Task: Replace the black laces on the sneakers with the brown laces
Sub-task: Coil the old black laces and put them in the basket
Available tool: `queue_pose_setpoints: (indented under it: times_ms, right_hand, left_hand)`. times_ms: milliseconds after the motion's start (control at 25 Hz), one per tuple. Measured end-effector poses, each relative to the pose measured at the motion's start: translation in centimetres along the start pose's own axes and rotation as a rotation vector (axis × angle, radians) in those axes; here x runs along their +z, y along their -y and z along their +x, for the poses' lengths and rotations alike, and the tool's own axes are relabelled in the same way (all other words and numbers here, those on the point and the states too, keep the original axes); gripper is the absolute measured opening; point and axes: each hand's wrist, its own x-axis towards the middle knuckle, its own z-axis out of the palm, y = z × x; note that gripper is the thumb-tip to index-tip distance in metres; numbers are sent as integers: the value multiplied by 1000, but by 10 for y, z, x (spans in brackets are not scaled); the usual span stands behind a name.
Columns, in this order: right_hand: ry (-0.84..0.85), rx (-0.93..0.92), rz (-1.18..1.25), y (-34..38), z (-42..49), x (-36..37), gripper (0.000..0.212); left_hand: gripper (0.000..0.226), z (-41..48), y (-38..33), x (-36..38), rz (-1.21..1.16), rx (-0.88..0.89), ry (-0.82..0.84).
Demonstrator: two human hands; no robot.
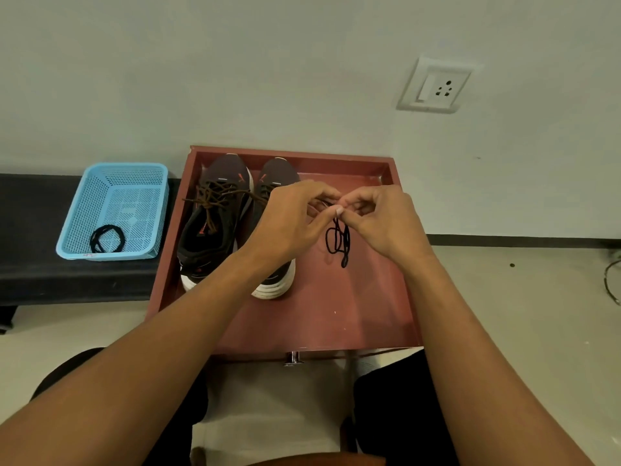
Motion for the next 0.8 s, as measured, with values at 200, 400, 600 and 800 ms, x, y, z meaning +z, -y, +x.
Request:
queue_pose_setpoints:
  times_ms: [200, 400, 600, 800]
  right_hand:
    - [21, 9, 84, -4, -4, -5, 12]
    - [56, 21, 145, -7, 0, -2, 10]
    - [75, 39, 240, -11, 1, -6, 16]
    - [147, -93, 260, -8, 5, -3, 20]
  left_hand:
    - [14, 1, -5, -6, -1, -12, 13]
    - [9, 0, -5, -9, 2, -66, 9]
    - [11, -1, -1, -19, -58, -196, 13]
    - [18, -3, -6, -19, -46, -173, 101]
